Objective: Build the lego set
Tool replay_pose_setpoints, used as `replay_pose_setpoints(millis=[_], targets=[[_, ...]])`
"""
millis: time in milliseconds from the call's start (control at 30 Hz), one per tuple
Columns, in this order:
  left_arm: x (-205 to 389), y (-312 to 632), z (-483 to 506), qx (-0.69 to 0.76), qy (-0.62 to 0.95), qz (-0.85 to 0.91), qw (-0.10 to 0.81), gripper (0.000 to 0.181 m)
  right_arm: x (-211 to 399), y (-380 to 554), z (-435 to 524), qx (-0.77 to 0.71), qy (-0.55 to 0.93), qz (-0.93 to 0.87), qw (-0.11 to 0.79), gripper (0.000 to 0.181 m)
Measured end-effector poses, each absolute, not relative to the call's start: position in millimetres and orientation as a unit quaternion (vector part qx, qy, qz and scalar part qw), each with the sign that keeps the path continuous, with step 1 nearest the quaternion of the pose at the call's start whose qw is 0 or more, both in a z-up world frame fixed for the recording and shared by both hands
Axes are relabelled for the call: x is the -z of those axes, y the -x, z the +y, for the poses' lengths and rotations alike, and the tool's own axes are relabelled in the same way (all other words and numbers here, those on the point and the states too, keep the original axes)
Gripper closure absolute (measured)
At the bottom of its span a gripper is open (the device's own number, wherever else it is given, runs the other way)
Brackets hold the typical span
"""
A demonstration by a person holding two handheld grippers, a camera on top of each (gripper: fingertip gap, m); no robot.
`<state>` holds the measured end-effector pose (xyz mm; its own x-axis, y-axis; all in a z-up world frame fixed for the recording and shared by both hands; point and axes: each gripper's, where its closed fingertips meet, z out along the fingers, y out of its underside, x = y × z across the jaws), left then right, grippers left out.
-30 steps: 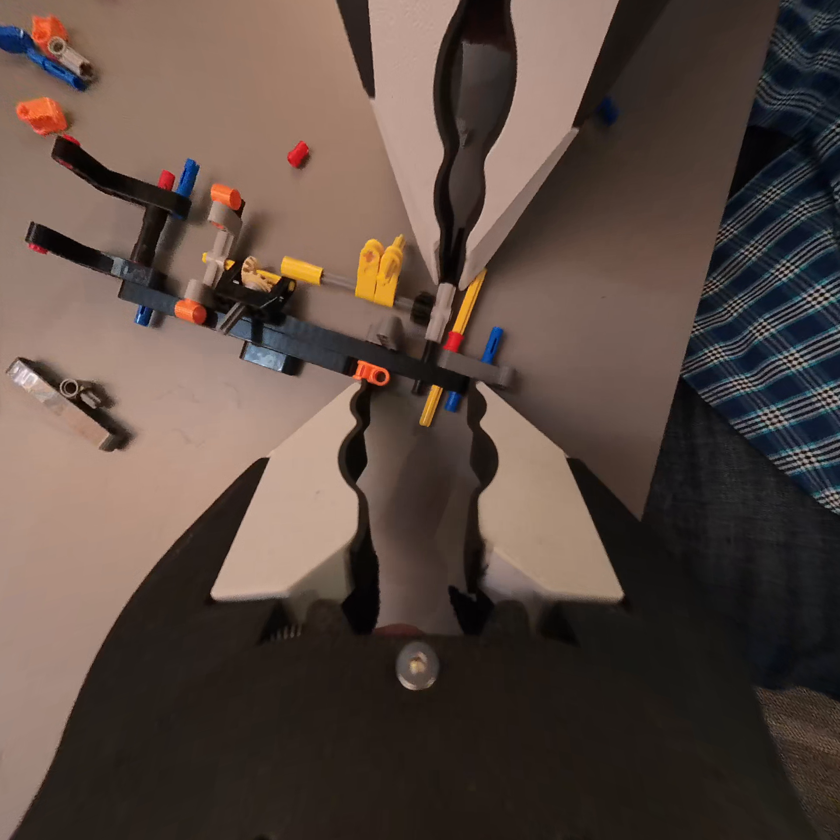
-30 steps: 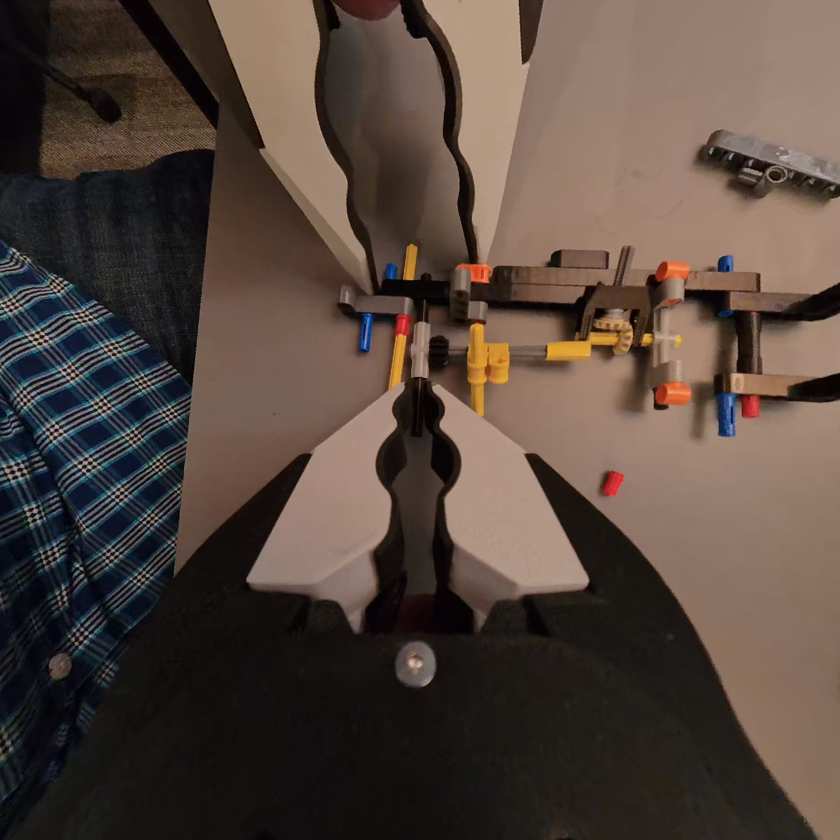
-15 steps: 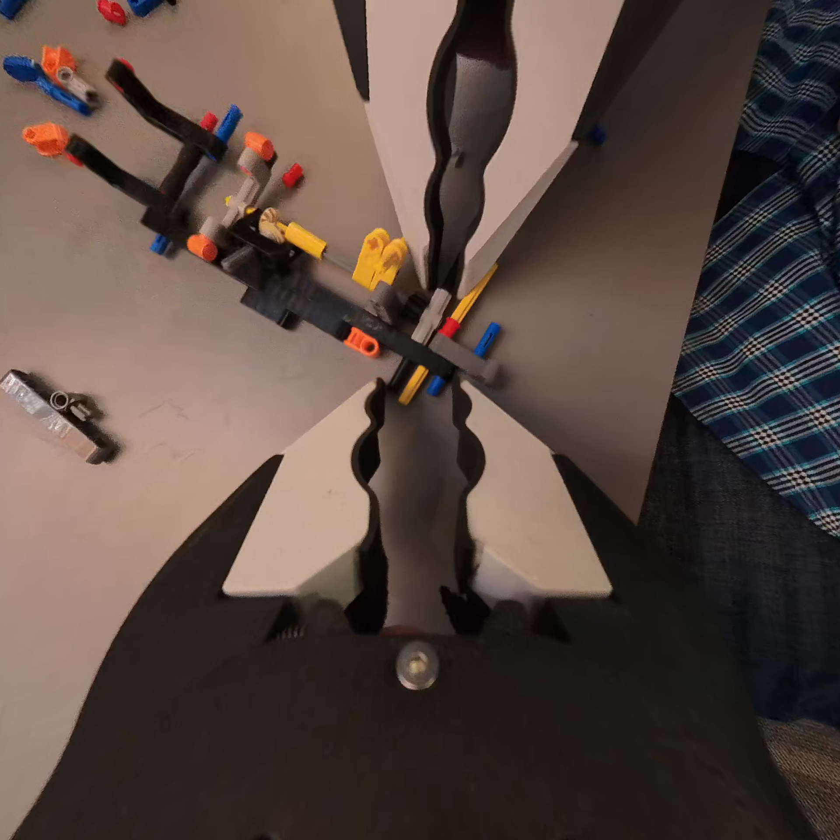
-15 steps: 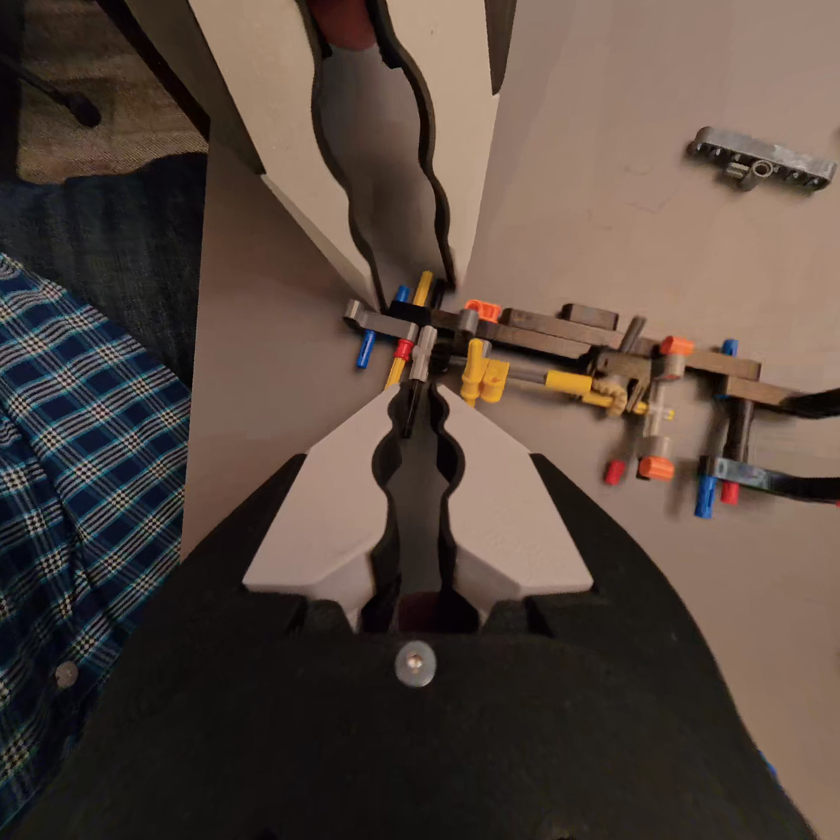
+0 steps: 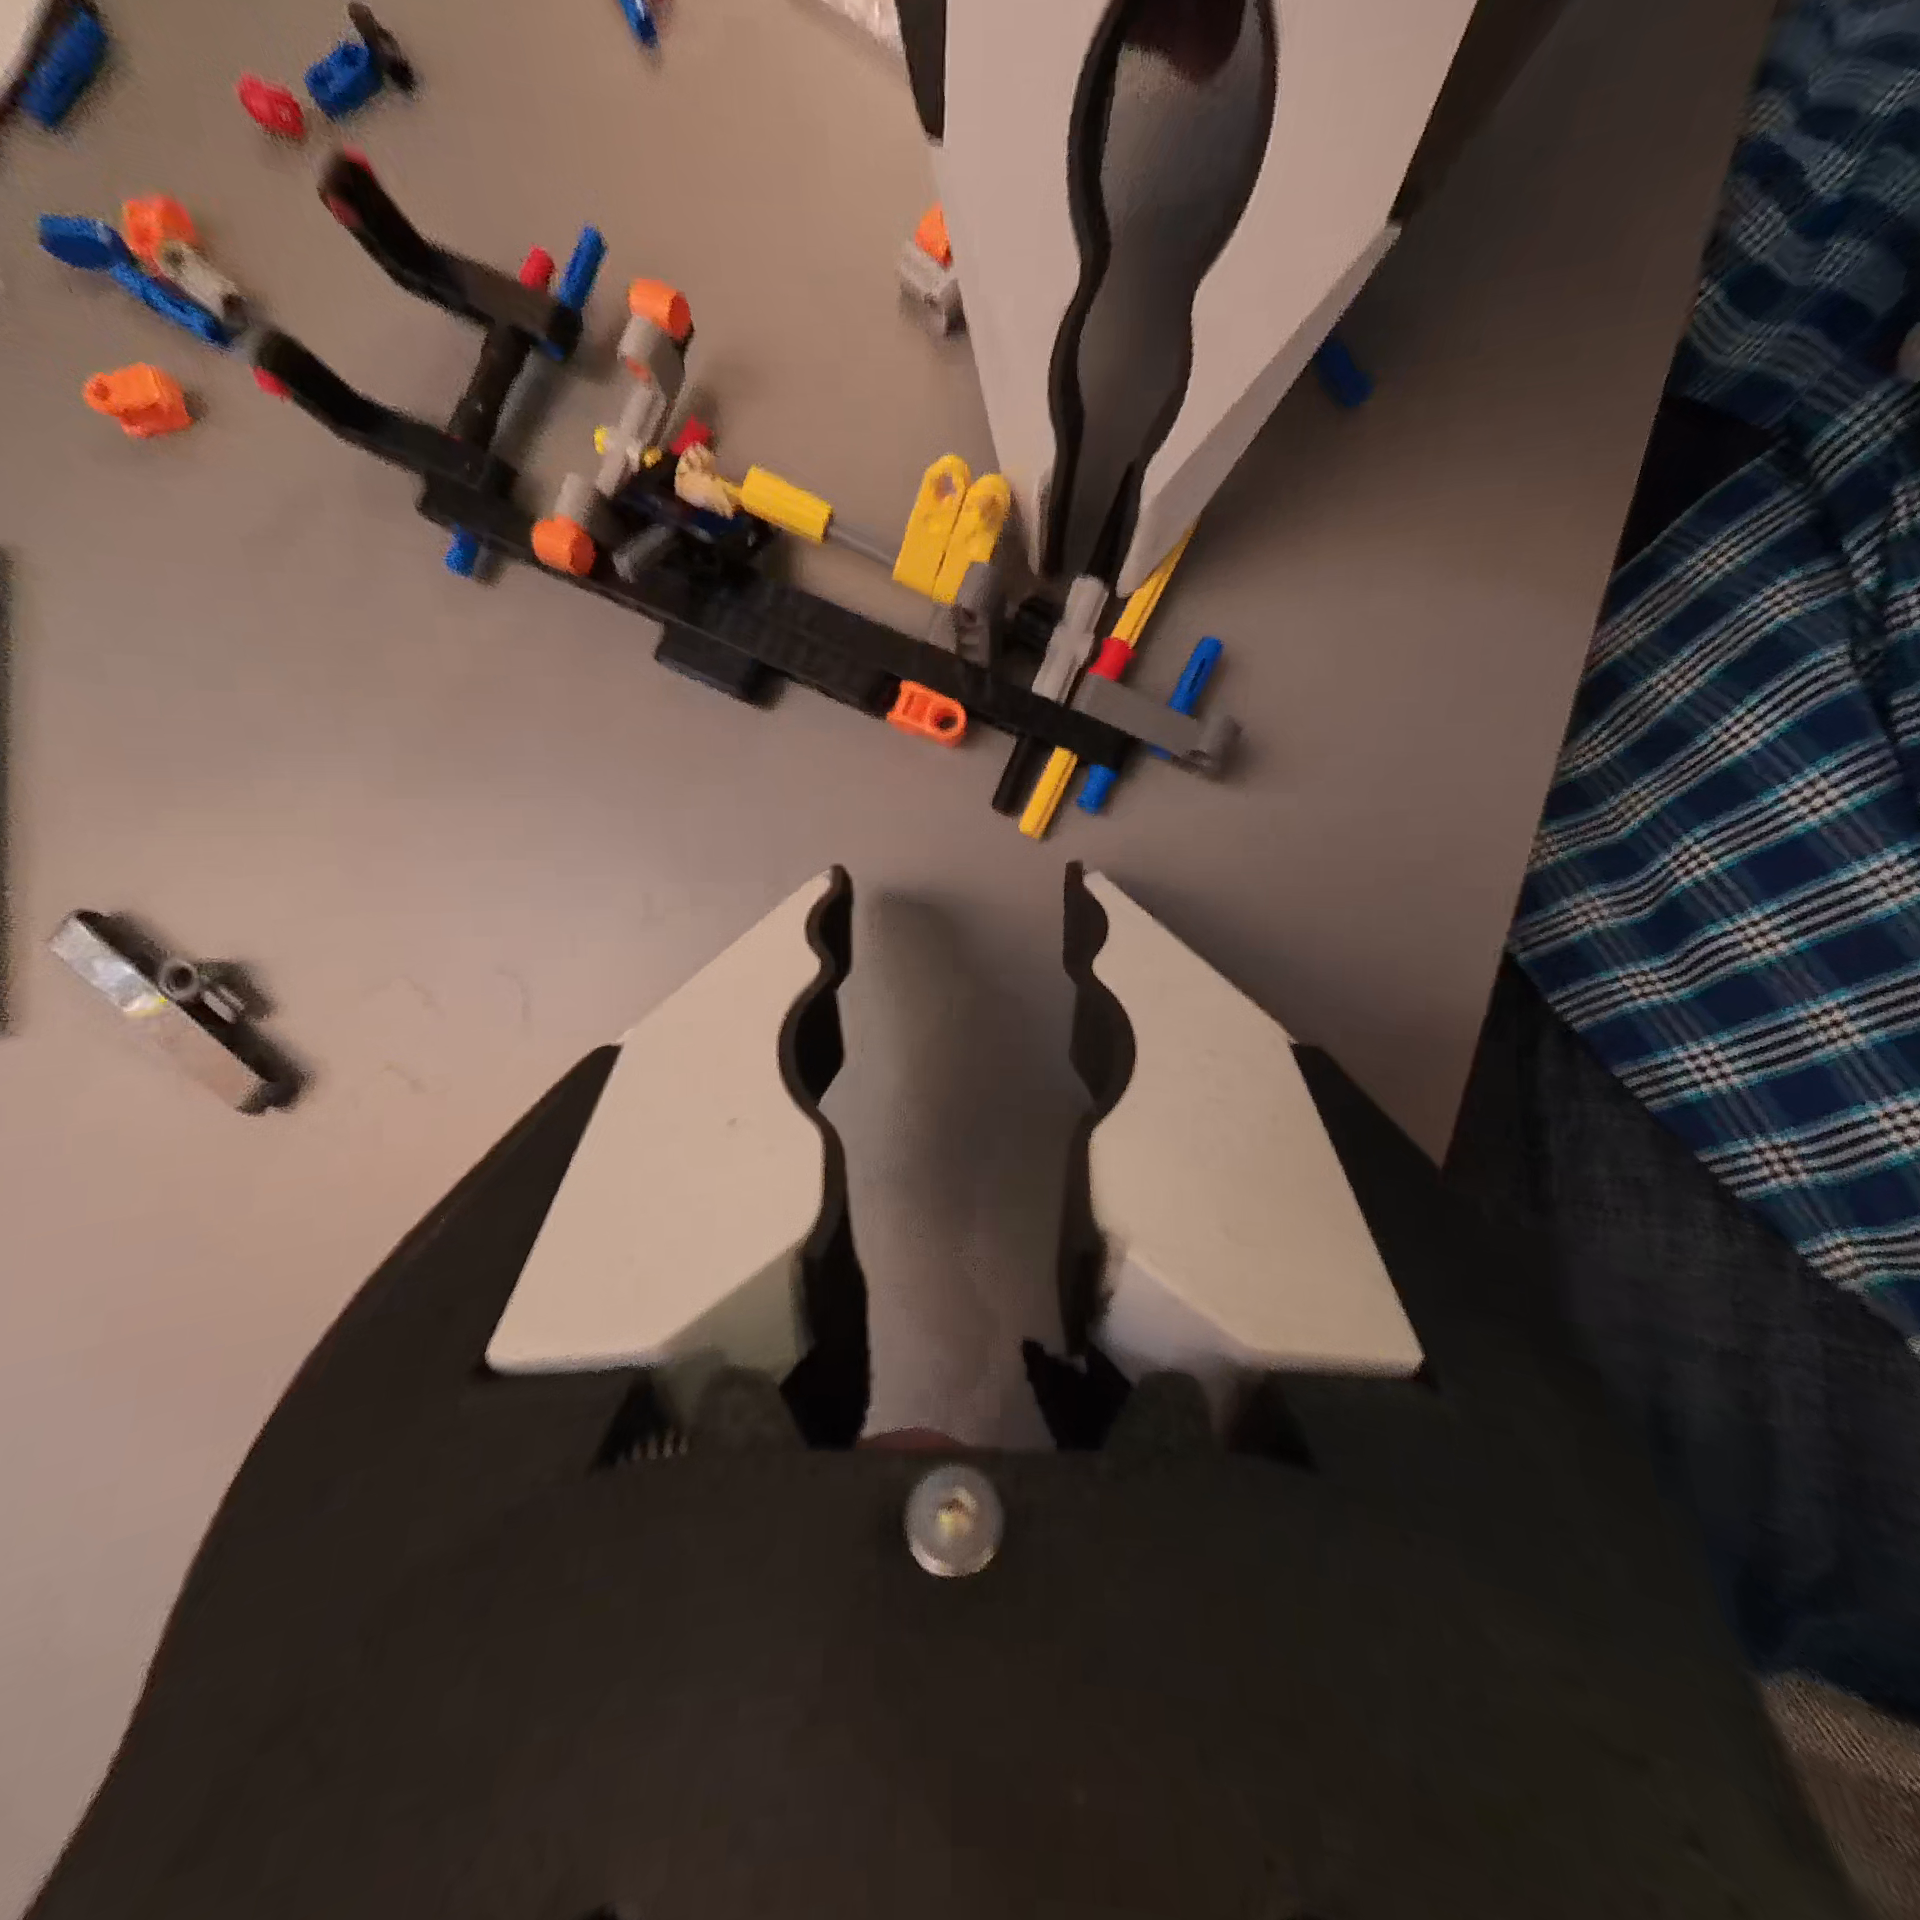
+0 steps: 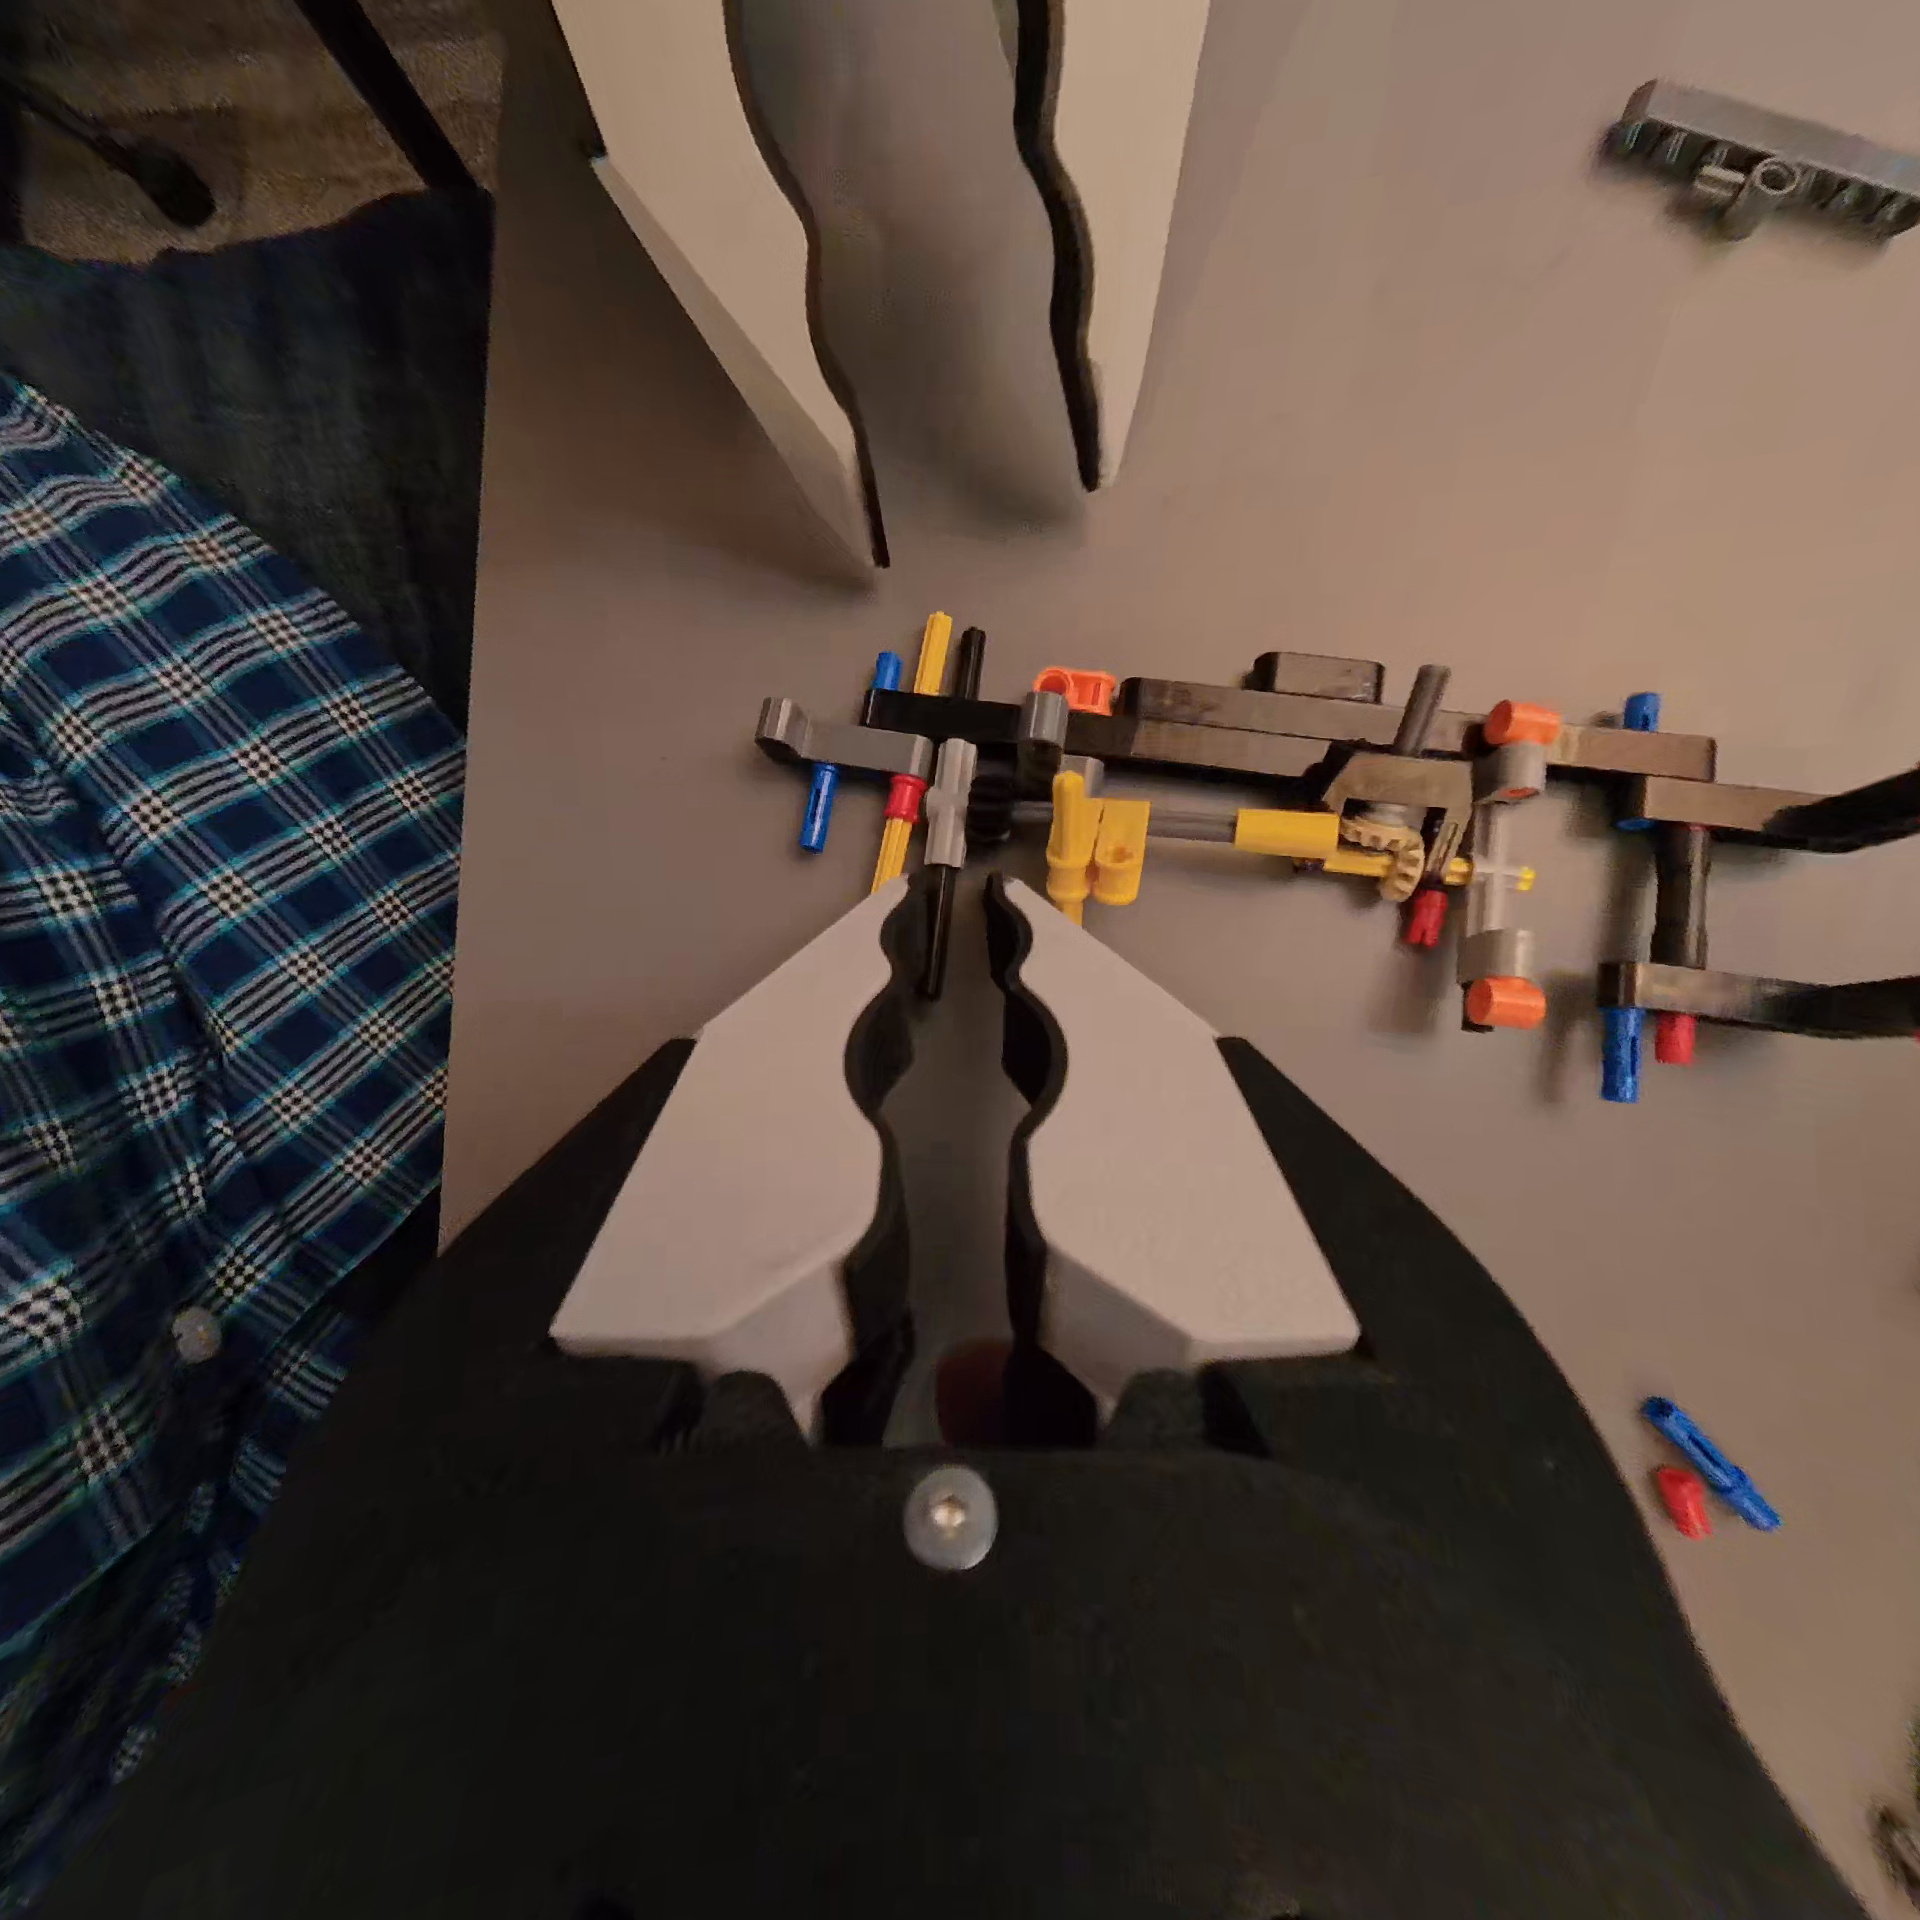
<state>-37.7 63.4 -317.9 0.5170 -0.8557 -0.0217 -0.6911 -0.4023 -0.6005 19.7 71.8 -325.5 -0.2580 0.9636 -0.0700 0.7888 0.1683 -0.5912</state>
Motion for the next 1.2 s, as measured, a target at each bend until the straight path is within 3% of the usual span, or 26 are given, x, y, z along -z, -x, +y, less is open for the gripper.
replay_pose_setpoints(millis=[33, 300, 467, 700, 767, 1200], targets=[[313.6, 33.8, 66.0, 0.145, 0.823, 0.467, 0.288, 0.144, 325.7, -21.4, 72.7, -0.263, 0.586, -0.749, 0.165, 0.172], [306.5, -14.1, 78.9, 0.160, 0.802, 0.492, 0.300, 0.146, 325.6, -30.5, 76.0, -0.248, 0.574, -0.760, 0.179, 0.170], [315.9, -21.0, 80.3, 0.154, 0.801, 0.498, 0.293, 0.181, 325.1, -39.2, 80.0, -0.244, 0.573, -0.760, 0.185, 0.170], [315.0, -27.7, 84.0, 0.163, 0.800, 0.491, 0.305, 0.181, 324.7, -54.4, 85.0, -0.247, 0.571, -0.759, 0.194, 0.170], [310.2, -30.0, 87.5, 0.167, 0.801, 0.483, 0.312, 0.159, 325.7, -55.6, 85.0, -0.253, 0.572, -0.756, 0.192, 0.170], [315.1, -45.8, 93.7, 0.183, 0.790, 0.492, 0.317, 0.176, 324.6, -58.6, 87.8, -0.258, 0.572, -0.754, 0.197, 0.168]])
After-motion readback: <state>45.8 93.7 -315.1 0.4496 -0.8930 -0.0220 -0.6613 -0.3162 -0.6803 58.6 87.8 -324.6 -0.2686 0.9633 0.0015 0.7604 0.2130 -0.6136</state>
